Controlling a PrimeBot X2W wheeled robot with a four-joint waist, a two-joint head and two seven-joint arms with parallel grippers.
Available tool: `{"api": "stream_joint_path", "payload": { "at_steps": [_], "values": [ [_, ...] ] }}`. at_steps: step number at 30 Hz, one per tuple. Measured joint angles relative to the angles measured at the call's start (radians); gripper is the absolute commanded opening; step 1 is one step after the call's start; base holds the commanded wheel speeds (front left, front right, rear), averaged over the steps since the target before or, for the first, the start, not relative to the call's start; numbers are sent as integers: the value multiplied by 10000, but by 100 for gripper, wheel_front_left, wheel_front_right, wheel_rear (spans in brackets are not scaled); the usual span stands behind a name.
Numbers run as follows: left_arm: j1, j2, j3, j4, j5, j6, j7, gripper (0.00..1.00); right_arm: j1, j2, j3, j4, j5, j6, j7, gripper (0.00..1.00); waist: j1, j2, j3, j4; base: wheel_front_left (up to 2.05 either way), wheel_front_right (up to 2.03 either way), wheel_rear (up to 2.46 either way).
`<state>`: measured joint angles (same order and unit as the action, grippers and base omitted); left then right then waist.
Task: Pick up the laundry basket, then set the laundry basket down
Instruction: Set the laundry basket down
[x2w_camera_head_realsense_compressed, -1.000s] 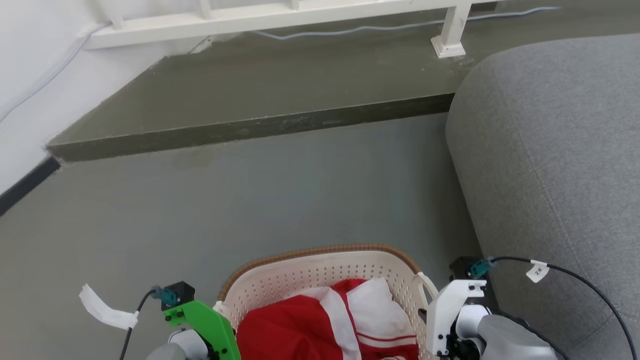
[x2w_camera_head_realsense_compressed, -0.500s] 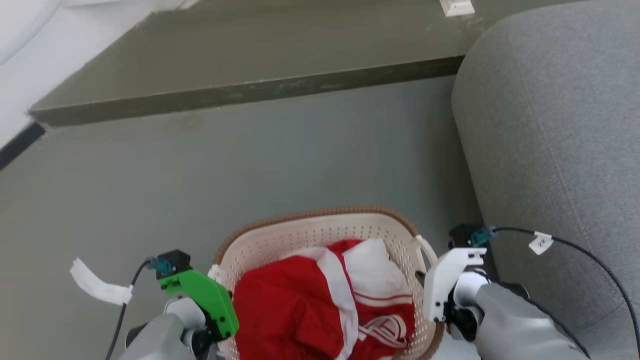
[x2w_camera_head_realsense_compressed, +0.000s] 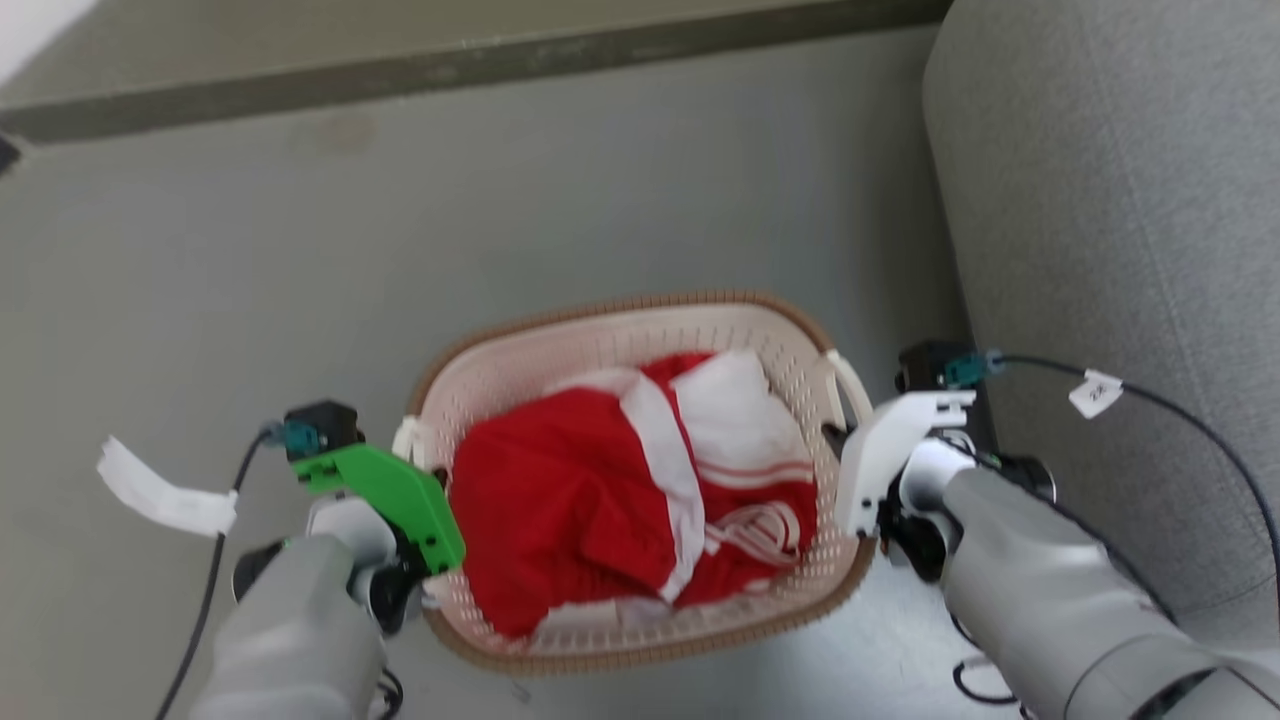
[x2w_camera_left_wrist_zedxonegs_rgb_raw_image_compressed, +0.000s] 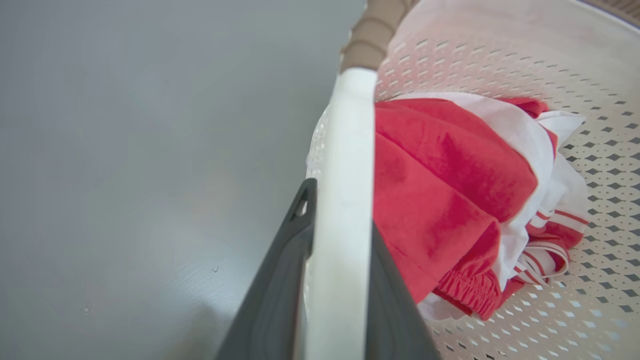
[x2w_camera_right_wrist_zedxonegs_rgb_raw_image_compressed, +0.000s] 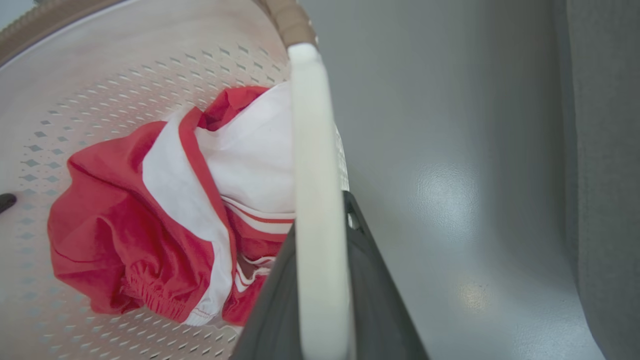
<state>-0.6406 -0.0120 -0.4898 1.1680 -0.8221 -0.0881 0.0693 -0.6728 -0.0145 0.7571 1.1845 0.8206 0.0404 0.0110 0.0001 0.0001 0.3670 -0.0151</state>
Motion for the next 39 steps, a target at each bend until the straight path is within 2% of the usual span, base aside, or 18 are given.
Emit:
{"api": "stream_joint_path", "payload": {
  "at_steps": [15,39],
  "values": [
    [-1548,173,42,-278,276,0,-686,0,-1622,-67,-15,-169,-140,-408,-635,0,1,0,1931,-29,0,0,0],
    [-3981,499,29,-512,610,-10,-1333,0,-4152,-169,-186,-245,-364,-773,-1244,0,1,0,4931,123,0,0,0]
  ]
}}
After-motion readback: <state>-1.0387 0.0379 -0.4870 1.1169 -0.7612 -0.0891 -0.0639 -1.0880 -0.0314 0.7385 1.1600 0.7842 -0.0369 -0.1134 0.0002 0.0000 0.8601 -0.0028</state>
